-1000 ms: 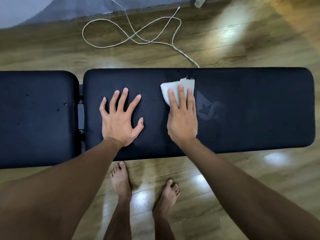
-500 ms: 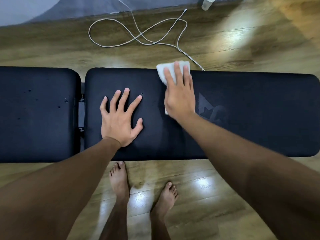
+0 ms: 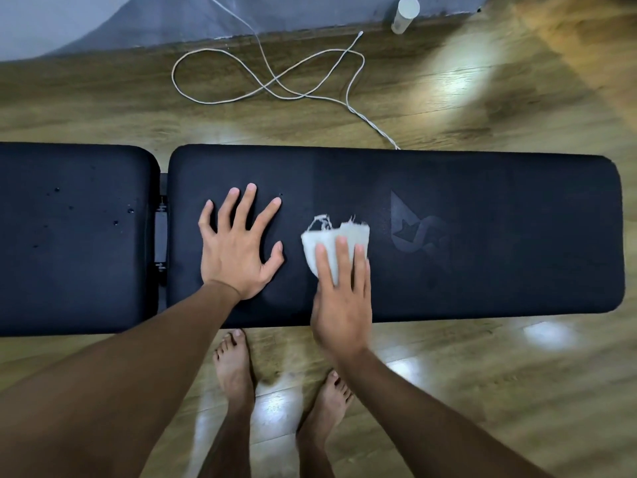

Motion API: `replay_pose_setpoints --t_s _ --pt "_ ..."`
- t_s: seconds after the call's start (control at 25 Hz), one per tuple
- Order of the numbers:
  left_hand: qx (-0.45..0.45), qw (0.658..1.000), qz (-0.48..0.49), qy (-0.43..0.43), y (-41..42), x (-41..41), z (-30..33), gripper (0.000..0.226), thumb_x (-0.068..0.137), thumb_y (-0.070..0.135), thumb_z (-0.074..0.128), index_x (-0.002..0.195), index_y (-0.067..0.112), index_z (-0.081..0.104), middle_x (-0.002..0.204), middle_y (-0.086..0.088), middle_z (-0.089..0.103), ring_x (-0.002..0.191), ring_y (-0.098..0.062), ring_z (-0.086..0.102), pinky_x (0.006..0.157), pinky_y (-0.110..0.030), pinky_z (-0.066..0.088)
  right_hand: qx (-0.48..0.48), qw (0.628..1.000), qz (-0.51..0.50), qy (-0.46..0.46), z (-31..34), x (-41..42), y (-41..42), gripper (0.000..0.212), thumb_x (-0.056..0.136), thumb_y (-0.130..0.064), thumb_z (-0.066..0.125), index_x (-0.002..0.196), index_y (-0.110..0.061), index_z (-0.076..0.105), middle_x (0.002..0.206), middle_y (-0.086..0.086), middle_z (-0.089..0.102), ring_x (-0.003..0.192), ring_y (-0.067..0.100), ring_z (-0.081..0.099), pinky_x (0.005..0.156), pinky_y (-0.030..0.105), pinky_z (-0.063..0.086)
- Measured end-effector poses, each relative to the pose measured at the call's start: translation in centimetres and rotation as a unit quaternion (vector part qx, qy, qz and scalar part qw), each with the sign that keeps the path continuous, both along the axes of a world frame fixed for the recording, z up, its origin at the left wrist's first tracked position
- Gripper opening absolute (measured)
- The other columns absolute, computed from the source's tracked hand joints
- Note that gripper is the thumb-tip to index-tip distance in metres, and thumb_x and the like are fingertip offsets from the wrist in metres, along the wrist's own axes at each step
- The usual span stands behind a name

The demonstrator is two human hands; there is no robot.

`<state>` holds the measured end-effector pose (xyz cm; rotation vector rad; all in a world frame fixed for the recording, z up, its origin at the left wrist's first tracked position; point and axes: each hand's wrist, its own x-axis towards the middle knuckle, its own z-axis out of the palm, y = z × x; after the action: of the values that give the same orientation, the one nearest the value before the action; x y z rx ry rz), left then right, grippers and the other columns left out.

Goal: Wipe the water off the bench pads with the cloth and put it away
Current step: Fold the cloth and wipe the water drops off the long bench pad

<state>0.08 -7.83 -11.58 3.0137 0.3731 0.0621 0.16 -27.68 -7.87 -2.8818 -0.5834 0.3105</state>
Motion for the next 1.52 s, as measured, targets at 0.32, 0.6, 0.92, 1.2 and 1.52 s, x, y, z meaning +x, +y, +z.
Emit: replay_pose_setpoints --t_s 0.32,0.6,0.92,1.2,1.52 --pt "-0.009 1.000 0.001 -0.005 -0.1 0.0 -0.1 0.070 0.089 0.059 0.040 0.155 0.038 0.030 0.166 -0.005 0.023 0.151 -0.031 0.023 0.119 -0.061 0.015 -0.004 0.999 0.042 0.027 0.3 6.4 3.2 0.061 0.096 -0.014 0.036 0.156 -0.020 0.028 0.166 0.011 0.015 0.153 0.038 0.007 0.123 0.050 0.017" --pt "-0.030 0.999 -0.004 0.012 -0.1 0.0 0.6 0.068 0.092 0.058 0.039 0.156 0.037 0.029 0.166 -0.007 0.023 0.152 -0.032 0.021 0.120 -0.061 0.015 -0.013 0.999 0.001 0.030 0.7 11.8 7.2 0.062 0.100 -0.016 0.036 0.159 -0.023 0.016 0.167 0.008 0.003 0.154 0.035 -0.003 0.125 0.046 0.008" --pt "-0.054 0.998 -0.009 -0.011 5.3 -3.9 0.6 0.066 0.095 0.053 0.040 0.157 0.030 0.033 0.167 -0.007 0.024 0.153 -0.027 0.023 0.125 -0.046 0.014 0.014 1.000 -0.004 -0.027 -0.3 -2.7 4.2 0.059 0.095 -0.013 0.042 0.154 -0.017 0.035 0.163 0.014 0.022 0.152 0.039 0.015 0.120 0.051 0.026" --pt "-0.069 0.997 -0.009 -0.030 5.5 -3.8 -0.1 0.065 0.093 0.050 0.044 0.156 0.033 0.034 0.166 -0.005 0.025 0.152 -0.026 0.023 0.126 -0.043 0.012 -0.031 0.999 0.006 0.017 0.8 2.5 8.6 0.065 0.092 -0.017 0.032 0.157 -0.018 0.026 0.166 0.014 0.014 0.153 0.039 0.008 0.123 0.051 0.018" --pt "-0.058 0.998 -0.011 -0.034 5.4 -3.8 0.0 0.065 0.092 0.048 0.045 0.155 0.033 0.035 0.166 -0.004 0.025 0.152 -0.026 0.025 0.125 -0.044 0.015 -0.042 0.999 0.004 0.011 0.3 13.7 14.7 0.064 0.097 -0.017 0.037 0.158 -0.019 0.018 0.167 0.012 0.007 0.153 0.037 0.001 0.125 0.047 0.009"
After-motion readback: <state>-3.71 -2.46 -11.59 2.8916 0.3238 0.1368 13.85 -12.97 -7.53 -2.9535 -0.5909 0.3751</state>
